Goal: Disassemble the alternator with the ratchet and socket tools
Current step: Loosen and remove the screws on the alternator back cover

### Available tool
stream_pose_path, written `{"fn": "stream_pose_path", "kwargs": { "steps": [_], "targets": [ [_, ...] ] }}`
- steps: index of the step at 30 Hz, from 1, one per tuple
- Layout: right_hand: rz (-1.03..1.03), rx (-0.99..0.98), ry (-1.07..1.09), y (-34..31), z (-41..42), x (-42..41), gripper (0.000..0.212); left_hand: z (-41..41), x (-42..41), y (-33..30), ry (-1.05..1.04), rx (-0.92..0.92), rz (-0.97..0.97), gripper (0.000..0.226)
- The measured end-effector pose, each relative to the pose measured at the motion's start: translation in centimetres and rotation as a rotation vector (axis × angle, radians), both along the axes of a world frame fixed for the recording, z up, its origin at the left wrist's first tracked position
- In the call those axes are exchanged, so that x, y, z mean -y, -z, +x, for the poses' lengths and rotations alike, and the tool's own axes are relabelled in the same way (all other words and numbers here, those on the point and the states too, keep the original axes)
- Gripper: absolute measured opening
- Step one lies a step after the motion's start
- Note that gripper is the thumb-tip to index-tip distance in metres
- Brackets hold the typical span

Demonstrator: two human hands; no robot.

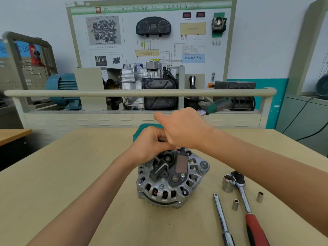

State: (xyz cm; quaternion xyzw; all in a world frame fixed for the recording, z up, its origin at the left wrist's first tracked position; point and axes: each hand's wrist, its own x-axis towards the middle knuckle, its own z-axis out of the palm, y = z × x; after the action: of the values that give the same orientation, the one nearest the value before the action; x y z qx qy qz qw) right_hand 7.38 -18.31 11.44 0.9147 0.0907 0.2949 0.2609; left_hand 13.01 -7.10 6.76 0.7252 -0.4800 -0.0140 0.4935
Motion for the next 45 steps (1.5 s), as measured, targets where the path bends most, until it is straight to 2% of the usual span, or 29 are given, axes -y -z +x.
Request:
{"fn": "stream_pose_path", "kwargs": {
  "steps": [2,4,6,10,13,20,28,32,34,37,40,43,45],
  "targets": [
    [0.171,0.062,0.164,0.8,0.4,-0.9,0.044,0.2,0.2,0.0,-0.030,0.039,0.015,0.054],
    [0.344,0.070,0.329,1.5,1.2,-1.5,0.047,0.4,0.4,0.0,-0.049,0.061,0.031,0.053],
    [0.419,0.061,0.385,1.7,1.6,-1.4,0.043,0.6,0.7,0.0,-0.053,0.061,0.042,0.047],
    [0.263,0.071,0.281,1.2,0.6,-0.5,0.032,0.4,1.0,-0.2,-0.019,0.042,0.049,0.052],
    [0.147,0.053,0.161,1.0,-0.1,0.4,0.035,0.1,1.2,-0.5,0.024,0.047,0.062,0.055],
    [0.006,-0.105,-0.053,0.0,-0.3,2.8,0.042,0.4,1.9,-0.6,0.037,0.068,0.086,0.026],
    [-0.137,-0.185,-0.208,-0.6,-0.7,3.2,0.061,0.5,1.0,-0.5,0.109,0.030,0.101,0.022],
    [-0.090,-0.168,-0.176,-0.6,-0.4,2.4,0.051,0.3,0.9,-0.5,0.091,0.023,0.088,0.026],
    [-0.019,-0.106,-0.102,-0.2,-0.2,1.9,0.043,0.3,1.0,-0.4,0.036,0.037,0.077,0.037],
    [0.223,0.037,0.101,0.8,0.0,0.7,0.042,0.5,1.0,-0.2,-0.029,0.094,0.088,0.048],
    [0.448,0.072,0.247,1.6,0.5,-0.2,0.044,0.5,0.7,-0.1,-0.030,0.113,0.072,0.051],
    [0.418,0.060,0.246,1.3,0.3,-0.5,0.038,0.3,0.2,0.1,-0.007,0.082,0.045,0.049],
    [0.308,0.072,0.199,1.1,-0.1,-0.6,0.036,0.4,0.0,0.3,0.003,0.067,0.029,0.036]
  ]
}}
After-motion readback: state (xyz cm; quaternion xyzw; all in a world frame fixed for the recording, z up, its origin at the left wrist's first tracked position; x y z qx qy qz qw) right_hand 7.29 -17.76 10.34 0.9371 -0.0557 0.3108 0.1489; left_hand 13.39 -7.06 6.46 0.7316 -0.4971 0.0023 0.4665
